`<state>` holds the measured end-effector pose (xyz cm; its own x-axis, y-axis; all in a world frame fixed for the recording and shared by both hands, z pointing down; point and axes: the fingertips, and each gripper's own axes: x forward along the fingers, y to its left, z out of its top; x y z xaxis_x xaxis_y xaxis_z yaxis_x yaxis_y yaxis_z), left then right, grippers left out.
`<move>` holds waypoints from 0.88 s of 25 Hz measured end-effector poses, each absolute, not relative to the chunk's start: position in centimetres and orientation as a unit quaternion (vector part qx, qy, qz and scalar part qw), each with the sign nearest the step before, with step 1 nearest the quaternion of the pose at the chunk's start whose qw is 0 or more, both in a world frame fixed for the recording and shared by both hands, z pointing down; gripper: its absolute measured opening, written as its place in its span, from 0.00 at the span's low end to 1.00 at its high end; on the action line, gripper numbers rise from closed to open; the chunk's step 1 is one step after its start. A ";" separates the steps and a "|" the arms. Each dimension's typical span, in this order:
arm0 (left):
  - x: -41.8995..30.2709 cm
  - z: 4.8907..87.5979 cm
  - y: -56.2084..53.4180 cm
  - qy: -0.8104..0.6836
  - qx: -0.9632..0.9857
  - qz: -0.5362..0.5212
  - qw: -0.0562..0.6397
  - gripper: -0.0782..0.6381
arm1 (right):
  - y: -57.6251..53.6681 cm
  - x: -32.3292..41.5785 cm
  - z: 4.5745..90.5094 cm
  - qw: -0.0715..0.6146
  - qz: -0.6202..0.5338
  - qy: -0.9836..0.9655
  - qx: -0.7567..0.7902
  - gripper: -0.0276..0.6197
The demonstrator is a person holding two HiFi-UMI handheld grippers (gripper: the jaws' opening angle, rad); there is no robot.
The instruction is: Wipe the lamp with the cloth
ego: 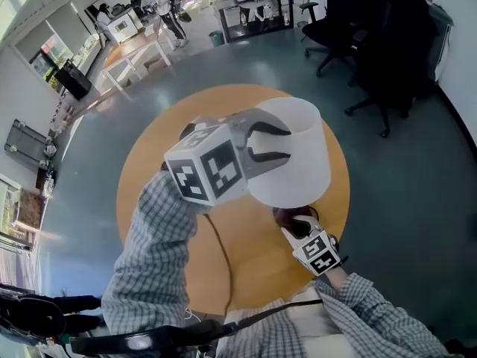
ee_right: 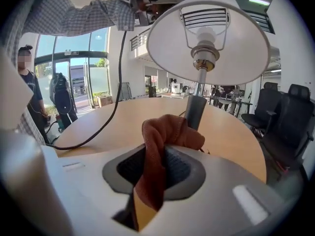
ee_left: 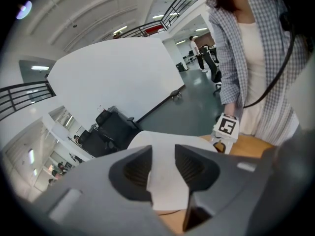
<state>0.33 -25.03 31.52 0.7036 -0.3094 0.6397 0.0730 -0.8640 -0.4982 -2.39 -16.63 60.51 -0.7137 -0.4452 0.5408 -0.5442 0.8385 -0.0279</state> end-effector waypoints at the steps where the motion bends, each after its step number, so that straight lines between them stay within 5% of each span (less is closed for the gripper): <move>1: 0.4 31.6 -24.9 0.066 -0.888 -0.379 0.252 0.31 | -16.6 -2.4 60.4 0.264 0.096 -0.921 0.270 0.18; 14: 0.7 31.3 -25.1 0.069 -0.891 -0.373 0.249 0.31 | -23.4 -1.8 50.8 0.155 0.034 -0.925 0.346 0.18; 22: 0.8 31.8 -24.3 0.073 -0.889 -0.370 0.259 0.31 | -21.1 -3.0 55.8 0.210 0.062 -0.924 0.314 0.18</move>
